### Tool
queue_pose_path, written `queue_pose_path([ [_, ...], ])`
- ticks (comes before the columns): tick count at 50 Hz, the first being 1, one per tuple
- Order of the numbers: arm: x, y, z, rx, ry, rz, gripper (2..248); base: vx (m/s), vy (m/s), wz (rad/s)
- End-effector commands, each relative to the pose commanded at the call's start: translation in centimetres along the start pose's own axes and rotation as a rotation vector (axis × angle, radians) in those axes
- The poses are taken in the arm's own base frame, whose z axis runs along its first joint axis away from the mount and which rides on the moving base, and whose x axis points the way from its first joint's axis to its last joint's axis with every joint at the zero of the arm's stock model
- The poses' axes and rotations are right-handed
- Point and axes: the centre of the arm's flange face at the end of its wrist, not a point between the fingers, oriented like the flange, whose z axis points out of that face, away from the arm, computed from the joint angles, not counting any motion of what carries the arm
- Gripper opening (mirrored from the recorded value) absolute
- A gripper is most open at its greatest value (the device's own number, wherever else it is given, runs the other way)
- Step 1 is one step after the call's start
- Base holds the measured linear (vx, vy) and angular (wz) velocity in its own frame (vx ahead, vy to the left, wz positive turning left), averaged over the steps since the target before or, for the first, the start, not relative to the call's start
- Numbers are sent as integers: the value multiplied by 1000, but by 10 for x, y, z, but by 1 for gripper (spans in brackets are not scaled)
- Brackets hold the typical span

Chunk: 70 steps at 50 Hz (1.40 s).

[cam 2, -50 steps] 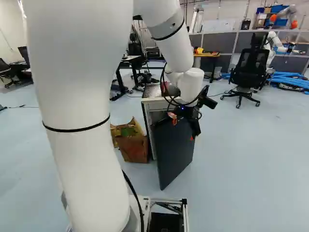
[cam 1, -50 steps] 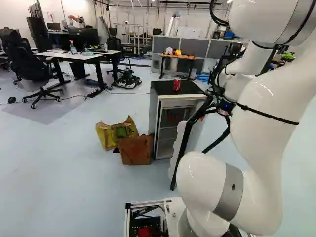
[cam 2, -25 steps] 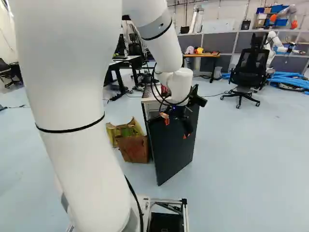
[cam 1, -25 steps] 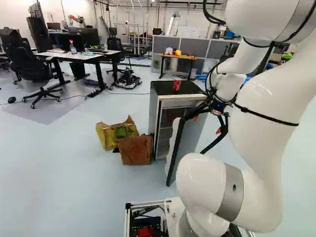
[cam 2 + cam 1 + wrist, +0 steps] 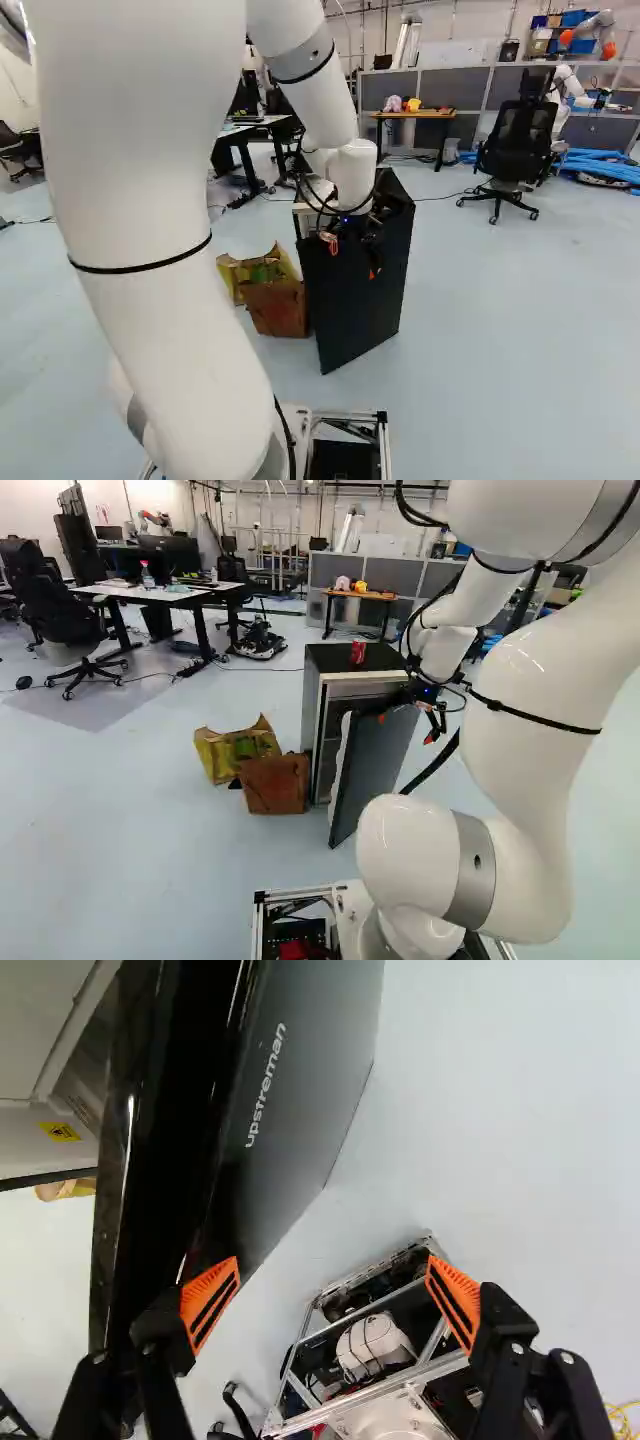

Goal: Grab a drink from the fridge

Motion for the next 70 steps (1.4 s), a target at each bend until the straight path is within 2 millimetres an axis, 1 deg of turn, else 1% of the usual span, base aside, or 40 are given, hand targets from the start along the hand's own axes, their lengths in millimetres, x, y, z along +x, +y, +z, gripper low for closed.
queue_pose_path([
  [37, -6, -63, 6, 9, 58, -159, 247, 0, 0, 0],
  [53, -2, -84, 9, 14, 94, -209, 247, 0, 0, 0],
  [70, 6, -107, 12, 24, 147, -258, 247, 0, 0, 0],
])
